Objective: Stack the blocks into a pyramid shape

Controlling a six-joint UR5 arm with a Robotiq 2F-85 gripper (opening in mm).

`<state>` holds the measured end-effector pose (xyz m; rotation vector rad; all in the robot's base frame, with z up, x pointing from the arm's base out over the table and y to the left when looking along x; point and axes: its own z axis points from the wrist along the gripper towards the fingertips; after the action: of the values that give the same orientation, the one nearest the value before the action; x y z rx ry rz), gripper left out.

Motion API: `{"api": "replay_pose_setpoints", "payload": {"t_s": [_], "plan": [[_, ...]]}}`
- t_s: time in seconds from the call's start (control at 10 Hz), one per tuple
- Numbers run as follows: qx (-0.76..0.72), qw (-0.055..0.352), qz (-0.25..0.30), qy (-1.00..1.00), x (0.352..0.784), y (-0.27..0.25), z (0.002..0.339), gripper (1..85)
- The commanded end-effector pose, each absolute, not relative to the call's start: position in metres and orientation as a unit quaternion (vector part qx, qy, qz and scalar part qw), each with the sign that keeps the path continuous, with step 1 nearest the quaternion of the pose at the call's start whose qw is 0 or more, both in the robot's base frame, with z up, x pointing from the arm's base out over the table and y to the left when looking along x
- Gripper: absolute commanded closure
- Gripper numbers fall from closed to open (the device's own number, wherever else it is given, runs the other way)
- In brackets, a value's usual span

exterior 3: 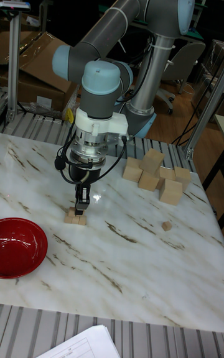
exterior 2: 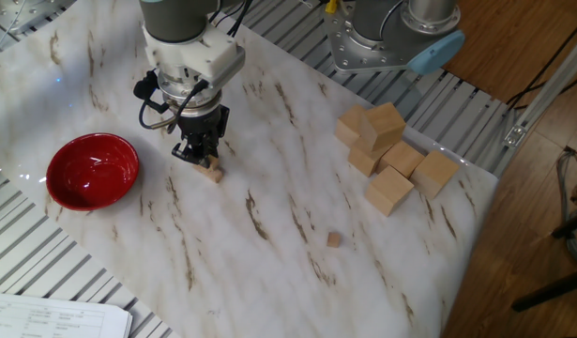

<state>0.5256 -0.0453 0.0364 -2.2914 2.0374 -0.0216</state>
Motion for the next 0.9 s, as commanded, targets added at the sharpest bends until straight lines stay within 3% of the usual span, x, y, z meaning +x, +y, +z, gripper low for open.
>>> {"api": "replay_pose_setpoints", "payload": {"t_s": [0.0, 0.8], "plan": [[-0.744, 0.045, -0.005, 0.666, 0.5304, -0.0417, 0.0395, 78.0], [-0.742, 0.043, 0.002, 0.669, 0.5312, -0.0414, 0.0413, 75.3]]}}
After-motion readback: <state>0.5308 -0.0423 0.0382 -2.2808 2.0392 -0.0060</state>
